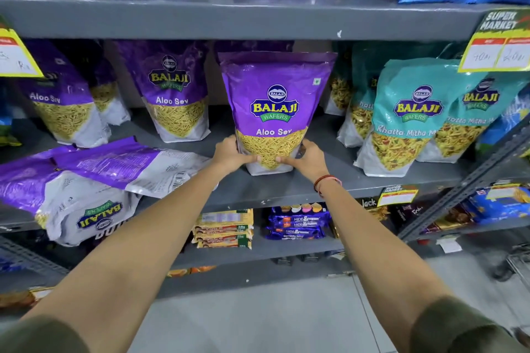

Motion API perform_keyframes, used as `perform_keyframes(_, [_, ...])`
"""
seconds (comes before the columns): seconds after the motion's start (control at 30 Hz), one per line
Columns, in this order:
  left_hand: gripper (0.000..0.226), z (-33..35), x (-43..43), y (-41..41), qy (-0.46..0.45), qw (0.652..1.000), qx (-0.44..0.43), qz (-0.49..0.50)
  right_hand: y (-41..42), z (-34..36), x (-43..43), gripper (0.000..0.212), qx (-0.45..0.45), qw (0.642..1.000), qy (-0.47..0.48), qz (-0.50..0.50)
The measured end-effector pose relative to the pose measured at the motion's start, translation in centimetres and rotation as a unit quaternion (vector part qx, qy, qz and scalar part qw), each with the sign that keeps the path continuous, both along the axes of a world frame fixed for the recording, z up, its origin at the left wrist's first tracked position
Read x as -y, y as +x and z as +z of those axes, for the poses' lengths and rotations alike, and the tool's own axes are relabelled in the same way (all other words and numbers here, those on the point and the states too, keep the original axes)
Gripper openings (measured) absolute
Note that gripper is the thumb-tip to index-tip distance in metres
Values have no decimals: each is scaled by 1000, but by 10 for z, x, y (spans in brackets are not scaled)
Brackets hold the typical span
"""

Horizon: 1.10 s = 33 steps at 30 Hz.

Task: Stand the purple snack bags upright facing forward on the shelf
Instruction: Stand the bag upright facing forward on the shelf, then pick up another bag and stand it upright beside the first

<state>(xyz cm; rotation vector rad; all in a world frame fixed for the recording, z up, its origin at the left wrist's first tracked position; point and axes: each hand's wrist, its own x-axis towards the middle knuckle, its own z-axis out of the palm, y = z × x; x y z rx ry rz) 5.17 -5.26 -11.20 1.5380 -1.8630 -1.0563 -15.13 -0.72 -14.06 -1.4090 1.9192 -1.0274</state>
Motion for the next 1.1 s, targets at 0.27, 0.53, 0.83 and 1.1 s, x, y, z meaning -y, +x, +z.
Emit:
perform_keyframes(0.27, [62, 1, -23, -3, -19, 1000, 22, -5, 2, 0, -25, 62, 2, 1000, -10, -7])
perform_keyframes(0.53, [57, 19, -50, 4, -94, 995, -10, 31, 34, -4, -55, 49, 42, 989, -22, -137])
perform_keyframes(0.83, [53, 7, -126, 94, -233, 890, -145, 363, 130, -6, -48, 46, 230, 972, 44, 1])
perform_keyframes(1.1, [74, 15, -100, 101, 261, 780, -437, 364, 181, 15, -15, 85, 180, 970, 124, 104])
